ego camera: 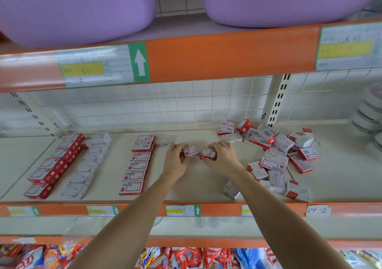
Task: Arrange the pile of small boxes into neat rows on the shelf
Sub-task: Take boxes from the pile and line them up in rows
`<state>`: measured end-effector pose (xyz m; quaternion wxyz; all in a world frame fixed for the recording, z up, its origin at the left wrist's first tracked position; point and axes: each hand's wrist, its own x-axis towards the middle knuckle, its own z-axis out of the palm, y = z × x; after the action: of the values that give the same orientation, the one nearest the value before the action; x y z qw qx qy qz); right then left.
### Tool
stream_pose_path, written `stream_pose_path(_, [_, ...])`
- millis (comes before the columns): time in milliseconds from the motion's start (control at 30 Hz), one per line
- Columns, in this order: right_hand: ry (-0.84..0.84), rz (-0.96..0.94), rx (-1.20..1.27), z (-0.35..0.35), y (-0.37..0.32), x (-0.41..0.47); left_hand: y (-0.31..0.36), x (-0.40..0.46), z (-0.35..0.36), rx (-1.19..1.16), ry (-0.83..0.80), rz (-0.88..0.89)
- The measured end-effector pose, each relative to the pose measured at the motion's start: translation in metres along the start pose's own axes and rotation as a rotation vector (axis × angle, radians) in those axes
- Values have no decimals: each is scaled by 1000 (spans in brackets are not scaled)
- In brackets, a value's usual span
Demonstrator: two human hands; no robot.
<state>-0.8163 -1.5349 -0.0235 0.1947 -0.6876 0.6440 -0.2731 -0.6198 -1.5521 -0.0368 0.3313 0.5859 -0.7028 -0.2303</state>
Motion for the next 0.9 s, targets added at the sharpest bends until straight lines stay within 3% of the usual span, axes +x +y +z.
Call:
stream_pose_path(367, [50, -74, 6, 2, 0, 0, -4, 1, 4, -69, 65, -53])
stream_pose_path(500, [40, -66, 2, 1, -1, 0, 2, 3, -6, -119, -211, -111])
stream_pose_path(567, [38, -75, 1, 2, -1, 0, 2, 7, -10, -20, -289, -24])
stream_pose_path(767, [7, -86, -20, 2, 0, 0, -4, 13, -16, 157, -254, 101])
stream_pose_path(900, [19, -112, -32, 1, 0, -1, 6, 17, -19, 370, -125, 213])
